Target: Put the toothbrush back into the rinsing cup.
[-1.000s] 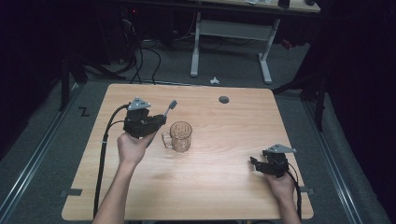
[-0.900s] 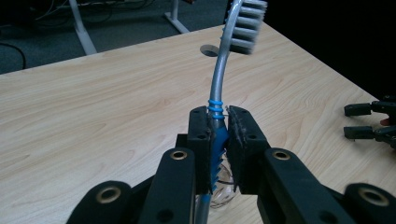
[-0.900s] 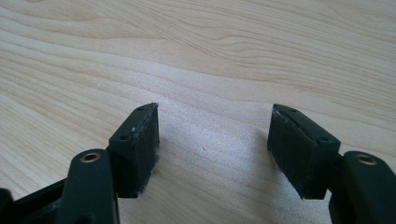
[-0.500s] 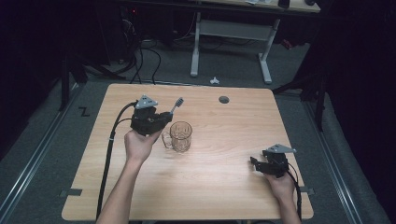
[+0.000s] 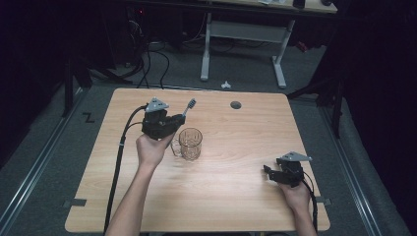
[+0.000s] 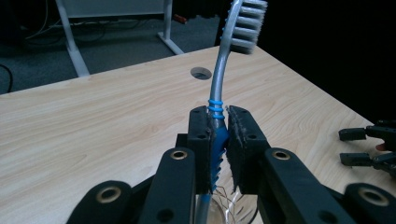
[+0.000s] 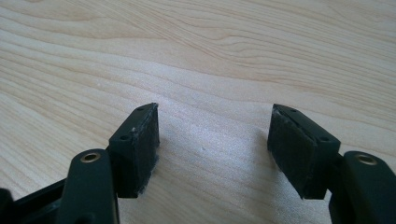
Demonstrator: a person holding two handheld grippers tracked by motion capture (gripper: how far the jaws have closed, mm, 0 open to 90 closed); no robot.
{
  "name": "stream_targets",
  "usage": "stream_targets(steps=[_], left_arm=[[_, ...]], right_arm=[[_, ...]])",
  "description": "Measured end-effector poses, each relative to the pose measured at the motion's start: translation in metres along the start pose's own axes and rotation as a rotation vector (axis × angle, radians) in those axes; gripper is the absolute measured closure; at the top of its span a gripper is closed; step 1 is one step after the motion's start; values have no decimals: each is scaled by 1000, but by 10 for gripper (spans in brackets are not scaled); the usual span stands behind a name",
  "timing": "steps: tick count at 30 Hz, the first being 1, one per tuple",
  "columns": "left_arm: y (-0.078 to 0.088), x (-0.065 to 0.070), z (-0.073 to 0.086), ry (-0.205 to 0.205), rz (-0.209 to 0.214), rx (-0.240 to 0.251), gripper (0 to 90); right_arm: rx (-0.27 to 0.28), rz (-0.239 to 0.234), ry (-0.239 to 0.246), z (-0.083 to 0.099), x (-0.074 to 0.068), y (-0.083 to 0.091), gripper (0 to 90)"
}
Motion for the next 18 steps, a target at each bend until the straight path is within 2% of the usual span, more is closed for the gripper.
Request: stream_targets(steps=[8, 18], left_arm=[[-7, -5, -3, 45, 12, 51, 802], [-15, -10, -4, 65, 23, 93, 802]], right_arm=[[0, 0, 0, 0, 0, 0, 345], [0, 0, 0, 0, 0, 0, 346]])
Point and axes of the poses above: each handheld gripper's, and its own axes: y roughly backward along the jaws, z roughly out of its underside, x roughly to its right, the point moved 6 cm from there along -y, roughly forward along the jaws, and after that the axes turned 4 degrees about -y, right-handed, at the moved point
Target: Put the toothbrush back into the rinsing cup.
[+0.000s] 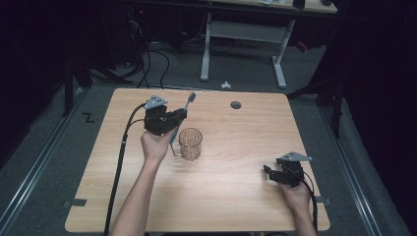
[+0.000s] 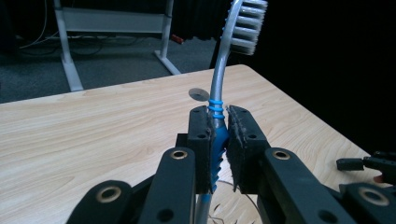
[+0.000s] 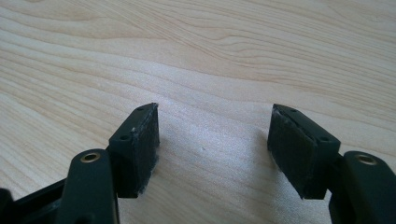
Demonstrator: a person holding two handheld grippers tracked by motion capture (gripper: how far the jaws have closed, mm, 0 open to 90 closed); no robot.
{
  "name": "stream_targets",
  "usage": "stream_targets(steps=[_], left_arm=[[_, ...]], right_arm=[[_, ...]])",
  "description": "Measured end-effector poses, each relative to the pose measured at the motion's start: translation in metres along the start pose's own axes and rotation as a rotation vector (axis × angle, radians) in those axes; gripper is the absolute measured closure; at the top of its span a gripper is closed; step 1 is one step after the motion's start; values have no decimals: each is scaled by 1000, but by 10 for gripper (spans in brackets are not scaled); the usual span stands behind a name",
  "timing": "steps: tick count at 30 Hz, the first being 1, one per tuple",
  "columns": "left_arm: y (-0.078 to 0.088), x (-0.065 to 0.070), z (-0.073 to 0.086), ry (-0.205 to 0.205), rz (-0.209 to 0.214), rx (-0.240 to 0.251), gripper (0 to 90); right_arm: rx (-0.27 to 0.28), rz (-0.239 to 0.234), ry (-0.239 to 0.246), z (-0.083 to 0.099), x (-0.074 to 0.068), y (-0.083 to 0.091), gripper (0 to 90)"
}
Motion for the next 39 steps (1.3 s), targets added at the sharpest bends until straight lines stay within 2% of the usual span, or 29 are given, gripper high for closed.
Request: stream_targets(steps=[7, 10, 25, 39], left_arm=[[-4, -2, 1, 1, 4, 21, 802], [-6, -3, 1, 14, 14, 42, 802], [-10, -12, 11, 57, 23, 60, 801], [-12, -11, 12, 46, 35, 62, 800]], right_arm=[[0, 0, 0, 0, 0, 0, 346], [0, 0, 0, 0, 0, 0, 345], [0, 0, 0, 0, 0, 0, 346], [0, 0, 0, 0, 0, 0, 346]])
Point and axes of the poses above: each handheld gripper's, and its own axes: y roughly backward along the jaws, z roughly out of its underside, x roughly to its right, the point moved 6 cm from there along -y, roughly forward along the jaws, and after that the axes turned 4 degrees about -y, right-handed, at the moved point
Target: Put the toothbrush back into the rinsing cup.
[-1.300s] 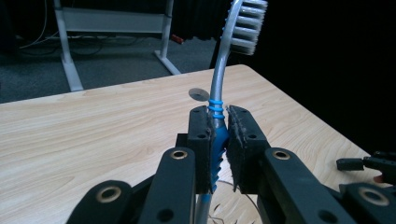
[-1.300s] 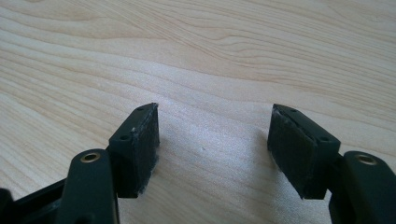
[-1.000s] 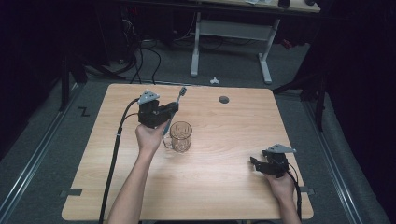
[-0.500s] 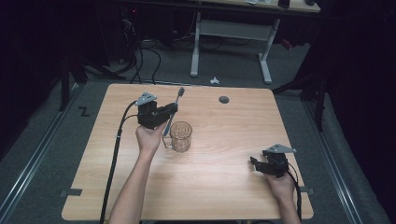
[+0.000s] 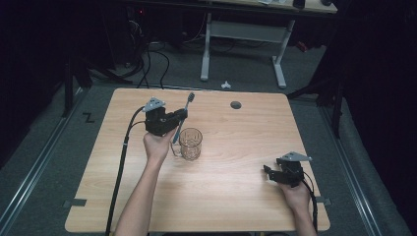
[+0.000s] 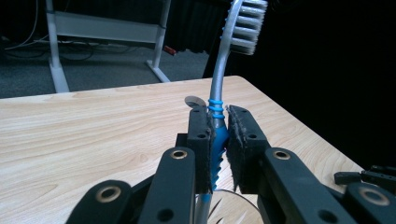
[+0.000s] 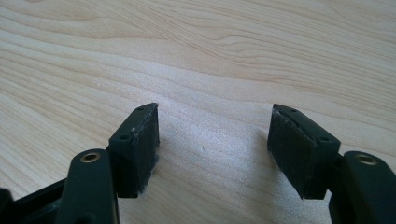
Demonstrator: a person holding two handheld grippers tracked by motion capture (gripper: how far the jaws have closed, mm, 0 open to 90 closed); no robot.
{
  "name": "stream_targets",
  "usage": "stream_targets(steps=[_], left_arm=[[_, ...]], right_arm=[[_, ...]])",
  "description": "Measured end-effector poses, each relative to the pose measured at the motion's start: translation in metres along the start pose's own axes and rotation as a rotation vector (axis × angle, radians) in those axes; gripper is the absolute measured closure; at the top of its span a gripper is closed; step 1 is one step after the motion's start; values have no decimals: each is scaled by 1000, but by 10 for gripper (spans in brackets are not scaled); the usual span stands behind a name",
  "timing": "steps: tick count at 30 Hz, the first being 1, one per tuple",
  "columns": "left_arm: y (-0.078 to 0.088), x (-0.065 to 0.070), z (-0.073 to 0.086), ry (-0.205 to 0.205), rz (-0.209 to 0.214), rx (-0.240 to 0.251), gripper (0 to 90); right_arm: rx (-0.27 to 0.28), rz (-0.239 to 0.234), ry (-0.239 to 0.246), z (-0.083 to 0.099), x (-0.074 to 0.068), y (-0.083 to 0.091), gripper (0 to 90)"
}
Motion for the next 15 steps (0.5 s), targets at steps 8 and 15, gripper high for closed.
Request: stream_targets(steps=[8, 15], left_arm=[[-1, 0, 0, -1, 8, 8, 800], [-2, 1, 2, -7, 7, 3, 800]], right_arm=[[0, 0, 0, 0, 0, 0, 345], [0, 0, 0, 0, 0, 0, 345]])
Point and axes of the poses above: each handheld gripper's, and its own axes: y roughly backward along the jaws, z roughly out of its underside, x roughly to its right, the point moved 6 cm from there along -y, roughly forward along the jaws, and after that the axes turned 4 degrees about -y, right-handed, at the moved point
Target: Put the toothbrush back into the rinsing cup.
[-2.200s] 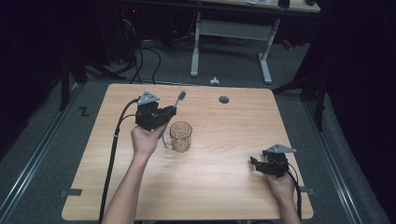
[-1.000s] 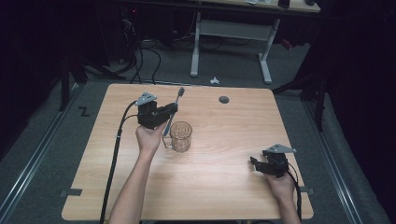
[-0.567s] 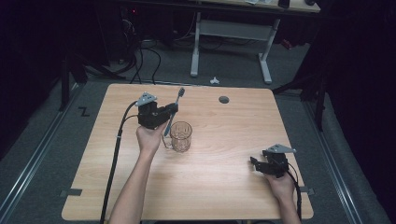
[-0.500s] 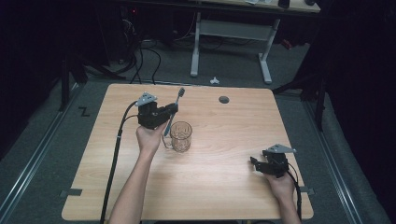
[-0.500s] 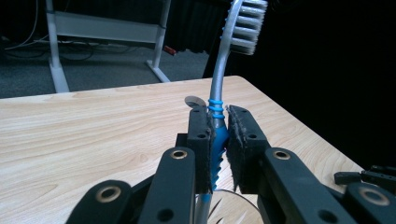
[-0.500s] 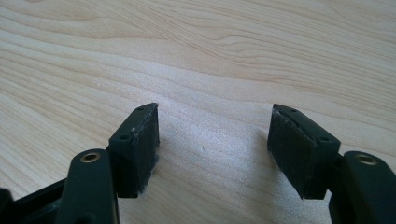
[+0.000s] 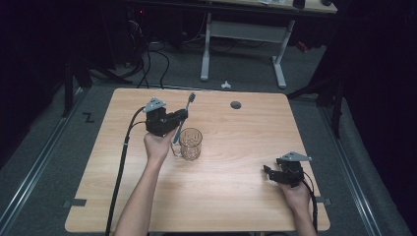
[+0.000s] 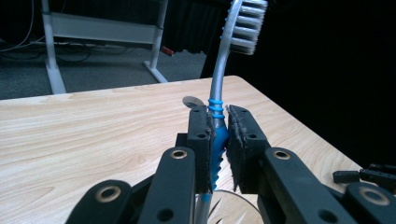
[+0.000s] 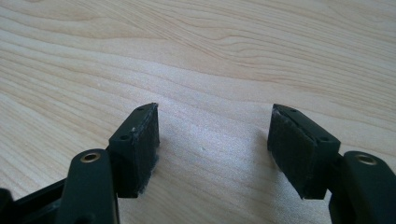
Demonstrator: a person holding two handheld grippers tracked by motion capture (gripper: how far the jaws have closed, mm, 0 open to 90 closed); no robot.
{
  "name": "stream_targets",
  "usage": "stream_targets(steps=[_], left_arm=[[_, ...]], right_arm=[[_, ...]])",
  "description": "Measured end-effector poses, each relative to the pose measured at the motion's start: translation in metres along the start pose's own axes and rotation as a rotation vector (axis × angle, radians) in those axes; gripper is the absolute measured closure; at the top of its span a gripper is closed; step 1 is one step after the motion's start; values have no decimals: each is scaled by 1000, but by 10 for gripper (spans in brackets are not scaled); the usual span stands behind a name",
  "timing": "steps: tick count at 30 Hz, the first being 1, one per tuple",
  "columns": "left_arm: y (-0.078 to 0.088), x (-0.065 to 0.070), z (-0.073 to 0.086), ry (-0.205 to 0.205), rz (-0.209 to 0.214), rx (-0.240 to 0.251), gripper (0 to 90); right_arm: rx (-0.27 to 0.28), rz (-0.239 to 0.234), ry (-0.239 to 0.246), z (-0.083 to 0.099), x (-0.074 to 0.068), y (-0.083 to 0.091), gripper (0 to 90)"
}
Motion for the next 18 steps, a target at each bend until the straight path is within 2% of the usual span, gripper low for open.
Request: stream_targets(steps=[13, 18], left_arm=[[-1, 0, 3, -31, -13, -18, 799], [2, -1, 2, -41, -30, -26, 796]], right_arm=[[0, 0, 0, 0, 0, 0, 346], [0, 0, 0, 0, 0, 0, 345]])
Point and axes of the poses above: each handheld gripper's, and its own axes: y roughly backward along the jaws, z roughly out of its underside, x roughly to its right, the point moved 6 cm from there along -y, roughly forward along the jaws, and after that the axes turned 4 degrees about -y, right-handed, at the moved point
